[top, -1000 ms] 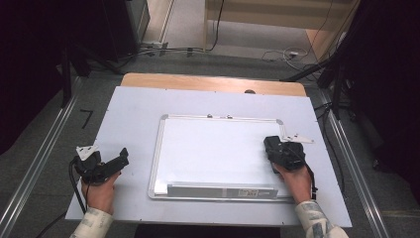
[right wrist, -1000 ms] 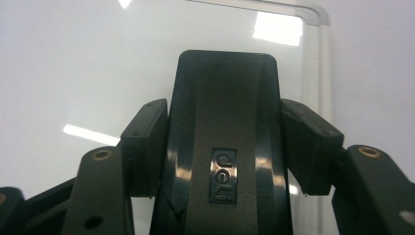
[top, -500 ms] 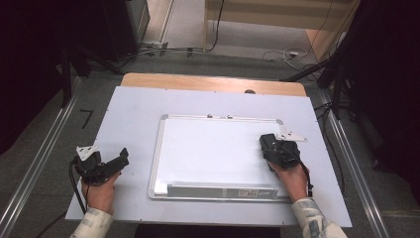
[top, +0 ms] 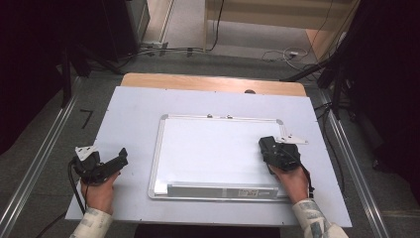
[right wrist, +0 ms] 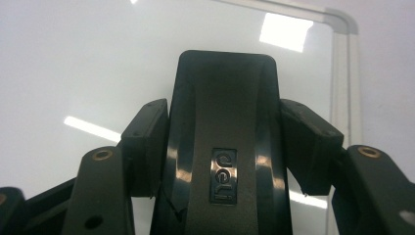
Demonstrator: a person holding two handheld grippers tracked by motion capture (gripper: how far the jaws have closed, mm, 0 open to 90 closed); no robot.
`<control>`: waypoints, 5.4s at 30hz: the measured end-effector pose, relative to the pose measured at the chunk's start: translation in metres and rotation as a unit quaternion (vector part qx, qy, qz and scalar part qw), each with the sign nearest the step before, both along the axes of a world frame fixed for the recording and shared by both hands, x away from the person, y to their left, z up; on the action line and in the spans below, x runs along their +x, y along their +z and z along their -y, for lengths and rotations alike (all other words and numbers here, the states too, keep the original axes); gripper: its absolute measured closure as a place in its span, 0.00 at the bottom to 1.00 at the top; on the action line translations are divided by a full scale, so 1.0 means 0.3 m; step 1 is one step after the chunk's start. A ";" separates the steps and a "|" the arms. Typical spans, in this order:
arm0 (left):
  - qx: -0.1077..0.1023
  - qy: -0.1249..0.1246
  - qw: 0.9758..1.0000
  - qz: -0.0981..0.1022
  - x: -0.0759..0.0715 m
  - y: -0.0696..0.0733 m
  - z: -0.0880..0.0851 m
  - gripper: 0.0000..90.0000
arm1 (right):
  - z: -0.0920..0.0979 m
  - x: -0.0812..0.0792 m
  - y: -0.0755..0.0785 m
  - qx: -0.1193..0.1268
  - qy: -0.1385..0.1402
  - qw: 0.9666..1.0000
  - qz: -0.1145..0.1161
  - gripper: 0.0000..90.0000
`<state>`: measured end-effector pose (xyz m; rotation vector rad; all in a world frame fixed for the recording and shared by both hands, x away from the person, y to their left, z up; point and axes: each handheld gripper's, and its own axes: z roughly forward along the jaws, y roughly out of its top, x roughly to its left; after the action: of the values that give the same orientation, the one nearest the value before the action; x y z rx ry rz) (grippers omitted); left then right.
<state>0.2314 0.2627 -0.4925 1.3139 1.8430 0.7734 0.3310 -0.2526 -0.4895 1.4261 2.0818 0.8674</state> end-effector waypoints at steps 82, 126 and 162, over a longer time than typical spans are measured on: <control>-0.009 0.002 1.000 0.002 -0.006 0.000 -0.011 0.01 | 0.064 0.020 0.002 0.019 -0.041 0.999 -0.005 0.42; -0.008 0.000 1.000 0.001 0.000 -0.001 -0.008 0.01 | 0.094 -0.011 0.124 0.062 -0.060 0.995 0.041 0.42; -0.011 0.006 1.000 -0.002 -0.003 -0.004 -0.022 0.01 | 0.035 0.245 0.008 0.019 -0.111 0.994 0.000 0.41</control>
<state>0.2306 0.2693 -0.4937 1.2930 1.8592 0.7555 0.4045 -0.2631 -0.4871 1.6395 1.8701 0.8201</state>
